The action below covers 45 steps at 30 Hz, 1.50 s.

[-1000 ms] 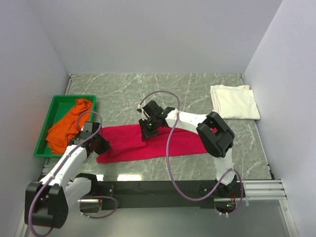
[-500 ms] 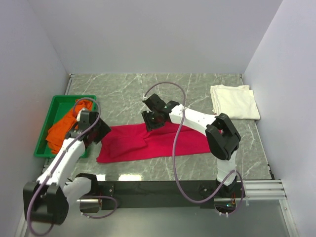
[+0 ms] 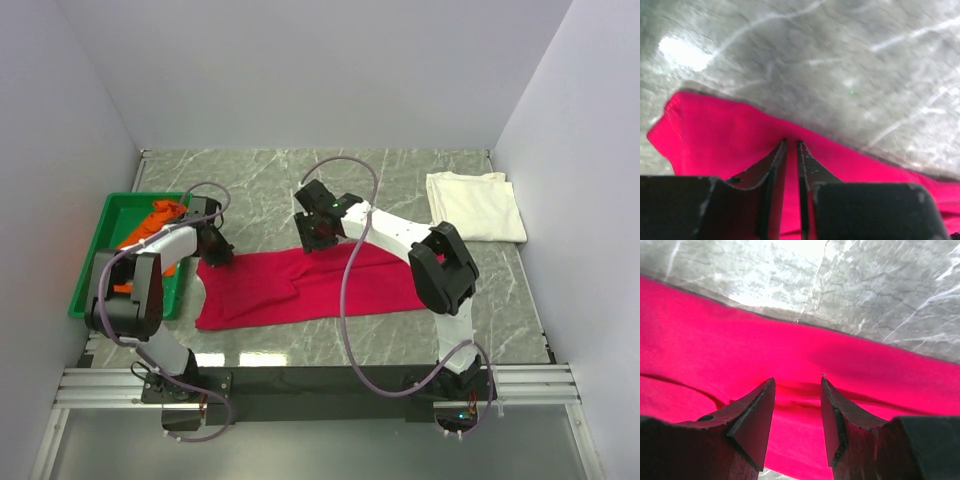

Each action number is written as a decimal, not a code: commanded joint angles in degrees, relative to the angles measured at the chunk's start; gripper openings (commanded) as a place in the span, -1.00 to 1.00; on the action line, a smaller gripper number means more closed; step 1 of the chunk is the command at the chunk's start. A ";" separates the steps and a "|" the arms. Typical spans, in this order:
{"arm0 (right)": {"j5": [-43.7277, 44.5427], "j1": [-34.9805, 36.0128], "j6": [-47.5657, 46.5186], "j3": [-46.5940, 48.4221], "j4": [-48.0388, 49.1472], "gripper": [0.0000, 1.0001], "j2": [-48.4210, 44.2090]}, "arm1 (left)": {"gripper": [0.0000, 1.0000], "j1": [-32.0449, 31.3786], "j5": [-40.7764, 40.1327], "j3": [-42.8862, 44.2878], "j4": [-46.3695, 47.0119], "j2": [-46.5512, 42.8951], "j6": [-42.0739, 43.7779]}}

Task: Fold and stack the t-shirts
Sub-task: Fold the tshirt

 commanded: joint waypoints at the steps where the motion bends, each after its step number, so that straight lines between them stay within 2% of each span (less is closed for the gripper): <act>1: -0.44 0.04 1.72 2.75 -0.09 -0.04 2.17 | -0.61 2.17 -1.24 1.83 1.20 2.03 1.18; 14: -3.43 0.04 4.80 -1.38 3.60 -0.16 2.97 | -0.57 5.60 1.67 5.16 2.43 7.57 1.88; 25: -5.45 0.13 5.77 -5.95 2.99 -0.28 -0.10 | -0.54 5.60 1.41 5.25 2.34 6.35 2.67; 29: -1.52 0.04 5.68 -6.91 2.02 -0.29 -2.74 | -0.54 5.60 1.67 5.43 2.43 6.26 2.93; 33: 1.66 -0.22 5.15 -2.53 1.50 -0.28 -1.70 | -0.53 5.60 1.67 5.25 2.52 5.91 3.11; 38: 1.31 -0.22 5.41 3.97 0.53 -0.28 4.54 | -0.53 5.60 0.97 5.34 2.17 5.73 3.20; 45: -1.75 -0.22 6.47 0.74 1.67 -0.30 5.61 | -0.53 5.60 1.05 5.43 2.17 5.56 3.20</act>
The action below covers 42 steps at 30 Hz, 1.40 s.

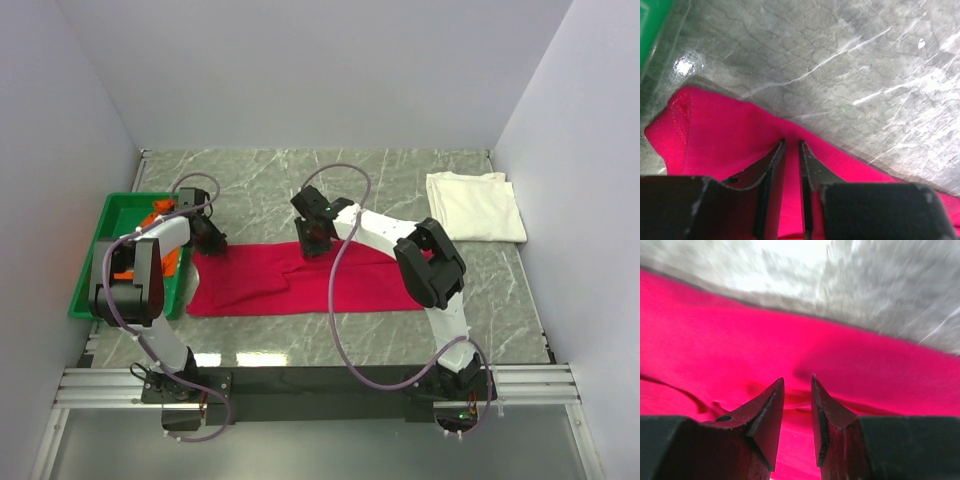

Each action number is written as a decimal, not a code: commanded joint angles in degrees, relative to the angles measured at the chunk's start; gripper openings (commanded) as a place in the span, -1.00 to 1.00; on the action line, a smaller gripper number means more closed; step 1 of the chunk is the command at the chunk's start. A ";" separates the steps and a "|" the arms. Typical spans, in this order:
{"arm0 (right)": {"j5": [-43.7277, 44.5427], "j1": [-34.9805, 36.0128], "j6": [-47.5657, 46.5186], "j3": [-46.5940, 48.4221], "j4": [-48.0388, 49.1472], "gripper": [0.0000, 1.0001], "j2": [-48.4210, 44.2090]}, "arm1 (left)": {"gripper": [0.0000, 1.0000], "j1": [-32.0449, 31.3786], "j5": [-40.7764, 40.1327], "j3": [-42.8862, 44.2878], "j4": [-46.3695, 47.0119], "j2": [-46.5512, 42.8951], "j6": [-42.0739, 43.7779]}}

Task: Fold and stack the t-shirts
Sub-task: Fold the tshirt

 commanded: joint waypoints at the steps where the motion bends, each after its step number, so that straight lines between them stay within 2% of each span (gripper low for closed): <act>1: -1.76 0.02 0.83 -2.37 0.53 -0.29 -0.66 | -0.53 0.40 -2.18 0.51 -0.56 -0.08 1.45; 17: -2.56 0.98 -0.57 -9.32 -1.48 -0.32 -8.49 | -0.53 0.40 -2.80 0.34 -0.65 -0.78 1.45; 22: 3.92 0.29 -2.94 -9.06 -3.76 -0.33 -11.57 | -0.50 0.40 -3.06 0.33 -0.65 -1.05 1.62; 33: 6.50 -4.82 -2.16 -7.74 -3.33 -0.33 -7.35 | -0.49 0.40 -3.32 0.34 -0.83 -0.79 1.89; 42: 5.53 -4.82 0.83 -18.27 -1.49 -0.34 -13.58 | -0.49 0.40 -3.67 0.42 -1.09 -0.52 1.71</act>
